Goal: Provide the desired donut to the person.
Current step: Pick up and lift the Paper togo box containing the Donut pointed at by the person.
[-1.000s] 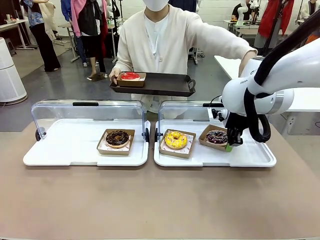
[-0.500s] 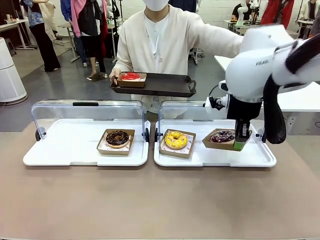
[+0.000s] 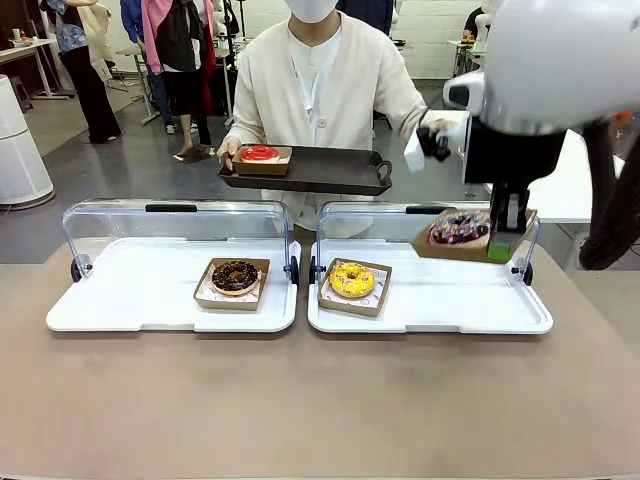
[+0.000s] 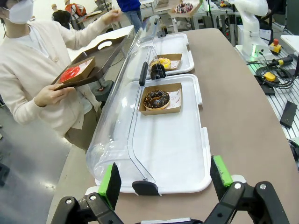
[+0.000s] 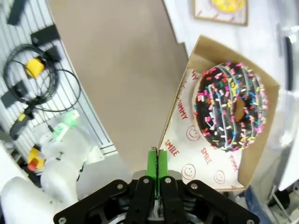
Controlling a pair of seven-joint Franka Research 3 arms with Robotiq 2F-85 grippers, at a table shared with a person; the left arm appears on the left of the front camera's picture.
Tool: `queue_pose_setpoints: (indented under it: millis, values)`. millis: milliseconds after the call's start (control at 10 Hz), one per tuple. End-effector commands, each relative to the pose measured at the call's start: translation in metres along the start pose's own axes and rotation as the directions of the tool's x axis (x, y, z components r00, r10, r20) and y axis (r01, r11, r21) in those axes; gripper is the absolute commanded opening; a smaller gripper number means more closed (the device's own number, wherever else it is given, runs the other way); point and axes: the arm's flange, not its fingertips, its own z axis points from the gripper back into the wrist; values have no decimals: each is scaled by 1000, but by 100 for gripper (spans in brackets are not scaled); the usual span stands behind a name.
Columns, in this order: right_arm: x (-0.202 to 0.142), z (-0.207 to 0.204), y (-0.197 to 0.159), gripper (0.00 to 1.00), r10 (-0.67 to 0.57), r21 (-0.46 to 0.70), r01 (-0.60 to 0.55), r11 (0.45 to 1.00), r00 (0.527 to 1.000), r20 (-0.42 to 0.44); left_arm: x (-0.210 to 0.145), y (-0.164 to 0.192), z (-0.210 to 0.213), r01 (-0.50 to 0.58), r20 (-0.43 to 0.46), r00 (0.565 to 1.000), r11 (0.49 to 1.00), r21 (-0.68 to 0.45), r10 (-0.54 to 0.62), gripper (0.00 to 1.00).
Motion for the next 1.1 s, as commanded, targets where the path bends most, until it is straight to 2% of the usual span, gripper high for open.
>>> queue_pose_setpoints:
  millis: [0,100,300,600,700,800,1000]
  values:
    - [10,38,0,0,-56,-61,56,997,998,-3,2,-1,0,3,1,1000,1000,1,-3,100]
    - [13,56,-5,0,-68,-114,73,991,997,39,2,-1,0,3,1,1000,1000,1,-3,100]
    - [18,70,-30,0,-116,-109,123,986,991,74,2,-1,0,3,1,1000,1000,1,-3,100]
    - [31,65,-63,0,-141,-79,151,985,983,121,2,-1,0,3,1,1000,1000,1,-3,100]
    - [32,54,-65,0,-122,-103,137,985,983,136,2,-1,0,3,1,1000,1000,1,-3,100]
    - [24,65,-57,0,-117,-84,125,989,988,99,2,-1,0,3,1,1000,1000,1,-3,100]
    - [24,65,-57,0,-117,-84,125,989,988,99,2,-1,0,3,1,1000,1000,1,-3,100]
